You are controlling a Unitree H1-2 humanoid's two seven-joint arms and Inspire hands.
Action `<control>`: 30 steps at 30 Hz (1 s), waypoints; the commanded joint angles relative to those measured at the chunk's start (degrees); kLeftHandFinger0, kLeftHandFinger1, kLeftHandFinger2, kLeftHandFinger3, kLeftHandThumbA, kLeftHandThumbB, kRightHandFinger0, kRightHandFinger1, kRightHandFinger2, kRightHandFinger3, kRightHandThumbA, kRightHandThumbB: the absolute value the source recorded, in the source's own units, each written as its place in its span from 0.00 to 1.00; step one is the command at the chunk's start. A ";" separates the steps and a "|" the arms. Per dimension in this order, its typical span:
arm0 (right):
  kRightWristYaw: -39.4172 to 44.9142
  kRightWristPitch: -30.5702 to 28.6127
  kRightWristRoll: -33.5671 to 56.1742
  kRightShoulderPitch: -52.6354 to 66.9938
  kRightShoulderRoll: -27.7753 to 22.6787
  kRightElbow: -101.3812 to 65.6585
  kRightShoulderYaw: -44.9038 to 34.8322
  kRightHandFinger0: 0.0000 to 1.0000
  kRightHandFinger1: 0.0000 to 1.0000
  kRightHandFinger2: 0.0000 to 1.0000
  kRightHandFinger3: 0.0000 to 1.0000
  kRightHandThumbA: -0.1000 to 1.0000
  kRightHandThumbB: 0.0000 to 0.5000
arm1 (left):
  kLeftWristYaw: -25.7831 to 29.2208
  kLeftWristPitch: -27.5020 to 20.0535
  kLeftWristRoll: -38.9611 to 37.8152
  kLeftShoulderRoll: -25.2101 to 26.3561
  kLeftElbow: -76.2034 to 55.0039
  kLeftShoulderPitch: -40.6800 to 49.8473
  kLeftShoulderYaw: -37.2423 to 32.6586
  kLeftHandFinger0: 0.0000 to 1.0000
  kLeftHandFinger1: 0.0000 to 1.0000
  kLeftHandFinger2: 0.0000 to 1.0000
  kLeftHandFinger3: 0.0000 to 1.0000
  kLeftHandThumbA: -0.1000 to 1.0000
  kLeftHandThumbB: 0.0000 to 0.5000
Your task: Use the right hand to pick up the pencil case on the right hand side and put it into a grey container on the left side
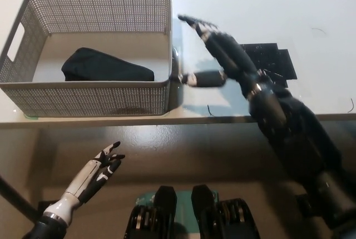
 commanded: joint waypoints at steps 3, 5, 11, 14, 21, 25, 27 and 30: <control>3.91 2.45 10.21 13.18 -3.27 -28.83 -5.40 1.00 1.00 1.00 1.00 1.00 0.93 | 0.68 -1.47 -1.27 1.40 0.68 0.46 1.50 0.94 0.98 0.84 1.00 1.00 1.00; 3.58 1.82 11.53 18.61 -3.51 -35.49 -5.39 1.00 1.00 1.00 1.00 1.00 0.93 | 1.01 -2.01 -1.30 1.34 1.50 0.05 1.64 0.93 0.95 0.82 1.00 1.00 1.00; 2.85 1.15 11.29 32.28 -3.95 -44.35 -4.36 1.00 1.00 1.00 1.00 1.00 0.86 | 1.60 -2.04 -1.73 1.56 3.00 0.03 2.39 0.93 0.95 0.82 1.00 1.00 1.00; 2.58 -0.25 11.36 36.55 -4.74 -42.34 -4.47 1.00 1.00 1.00 1.00 1.00 0.86 | 2.26 -2.30 -1.23 1.73 3.21 0.71 2.60 0.94 0.96 0.81 1.00 1.00 1.00; 1.42 -5.09 13.53 41.92 -6.00 -35.61 -6.22 1.00 1.00 1.00 1.00 1.00 0.84 | 3.04 -3.69 -1.19 1.32 4.69 1.24 3.47 0.95 0.90 0.78 1.00 1.00 1.00; 2.27 -4.41 16.44 42.46 -5.77 -32.73 -7.89 1.00 1.00 1.00 1.00 1.00 0.92 | 3.53 -3.89 -1.01 0.98 5.23 0.91 4.13 0.94 0.90 0.77 1.00 1.00 1.00; 2.20 -4.17 17.35 42.42 -5.68 -29.61 -8.99 1.00 1.00 1.00 1.00 1.00 0.91 | 3.57 -3.85 -1.06 0.93 5.18 0.84 4.39 0.95 0.91 0.79 1.00 1.00 1.00; 1.90 -5.45 18.06 41.66 -5.62 -24.72 -10.27 1.00 1.00 1.00 1.00 1.00 0.84 | 3.67 -4.24 -0.94 0.94 5.47 0.65 4.74 0.94 0.88 0.76 1.00 1.00 1.00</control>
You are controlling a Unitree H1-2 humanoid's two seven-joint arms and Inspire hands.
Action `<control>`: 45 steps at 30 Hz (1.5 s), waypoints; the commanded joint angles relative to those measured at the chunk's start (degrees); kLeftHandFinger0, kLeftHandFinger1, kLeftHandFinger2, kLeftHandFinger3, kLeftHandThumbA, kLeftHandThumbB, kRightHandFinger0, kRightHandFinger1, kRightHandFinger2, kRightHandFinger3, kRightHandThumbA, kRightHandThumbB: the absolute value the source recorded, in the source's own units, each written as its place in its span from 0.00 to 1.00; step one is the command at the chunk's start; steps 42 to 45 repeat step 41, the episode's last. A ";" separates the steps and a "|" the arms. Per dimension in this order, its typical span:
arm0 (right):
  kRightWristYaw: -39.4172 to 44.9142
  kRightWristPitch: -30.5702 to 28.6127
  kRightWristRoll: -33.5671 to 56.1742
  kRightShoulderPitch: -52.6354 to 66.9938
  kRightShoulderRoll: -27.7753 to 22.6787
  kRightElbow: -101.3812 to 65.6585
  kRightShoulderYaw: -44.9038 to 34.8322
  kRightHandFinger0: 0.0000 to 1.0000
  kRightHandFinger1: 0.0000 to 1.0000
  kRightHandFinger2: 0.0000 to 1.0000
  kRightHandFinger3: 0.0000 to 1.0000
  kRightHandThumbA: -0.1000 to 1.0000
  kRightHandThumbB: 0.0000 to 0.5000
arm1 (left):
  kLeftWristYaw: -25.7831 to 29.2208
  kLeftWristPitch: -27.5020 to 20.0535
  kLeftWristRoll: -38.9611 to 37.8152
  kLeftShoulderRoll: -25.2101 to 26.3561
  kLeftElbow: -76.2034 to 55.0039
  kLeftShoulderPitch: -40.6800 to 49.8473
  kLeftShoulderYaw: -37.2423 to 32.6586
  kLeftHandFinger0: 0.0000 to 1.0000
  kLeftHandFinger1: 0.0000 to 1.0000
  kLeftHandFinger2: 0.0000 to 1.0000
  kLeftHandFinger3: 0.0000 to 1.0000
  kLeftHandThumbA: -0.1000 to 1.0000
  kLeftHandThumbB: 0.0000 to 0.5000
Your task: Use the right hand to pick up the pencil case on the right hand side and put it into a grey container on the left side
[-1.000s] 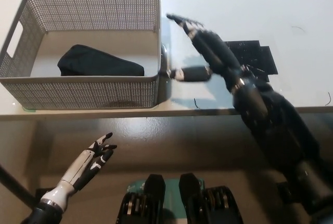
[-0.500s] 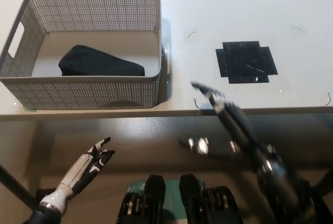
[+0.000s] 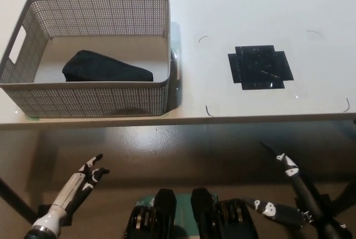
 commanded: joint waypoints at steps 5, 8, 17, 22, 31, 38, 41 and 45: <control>1.17 -7.60 9.37 -3.01 -0.01 11.98 -4.54 1.00 1.00 1.00 1.00 1.00 0.78 | 1.82 -3.07 -0.92 0.99 -0.19 -1.04 1.46 0.93 0.86 0.75 1.00 1.00 1.00; 3.70 -9.53 15.71 -4.59 0.90 17.75 -6.45 1.00 1.00 1.00 1.00 1.00 0.74 | 2.31 -3.24 -0.59 1.10 -0.18 -1.17 1.63 0.91 0.84 0.73 1.00 1.00 1.00; 7.71 -10.11 21.58 -8.14 2.26 26.39 -9.25 1.00 1.00 1.00 1.00 1.00 0.63 | 2.75 -3.26 -0.85 1.06 -0.53 -0.82 2.14 0.92 0.85 0.72 1.00 1.00 1.00; 8.76 -10.76 22.57 -9.60 2.55 28.65 -10.09 1.00 1.00 1.00 1.00 1.00 0.62 | 2.74 -2.98 -0.90 1.08 -0.50 -1.57 2.19 0.92 0.82 0.70 1.00 1.00 1.00; 9.85 -12.75 23.23 -11.13 2.99 32.23 -10.83 1.00 1.00 1.00 1.00 1.00 0.61 | 3.23 -3.68 -0.30 1.21 -0.05 -1.92 2.00 0.88 0.79 0.69 1.00 1.00 1.00; 9.56 -12.71 23.35 -11.38 3.25 32.54 -11.07 1.00 1.00 1.00 1.00 1.00 0.55 | 2.93 -2.79 -0.58 1.15 -0.73 -1.73 1.97 0.90 0.80 0.68 1.00 1.00 0.95; 9.59 -13.02 23.28 -12.32 3.19 32.81 -11.11 1.00 1.00 1.00 1.00 1.00 0.54 | 3.06 -2.47 -0.61 1.16 -0.75 -2.33 2.10 0.91 0.79 0.69 1.00 1.00 0.93; 9.59 -13.02 23.28 -12.32 3.19 32.81 -11.11 1.00 1.00 1.00 1.00 1.00 0.54 | 3.06 -2.47 -0.61 1.16 -0.75 -2.33 2.10 0.91 0.79 0.69 1.00 1.00 0.93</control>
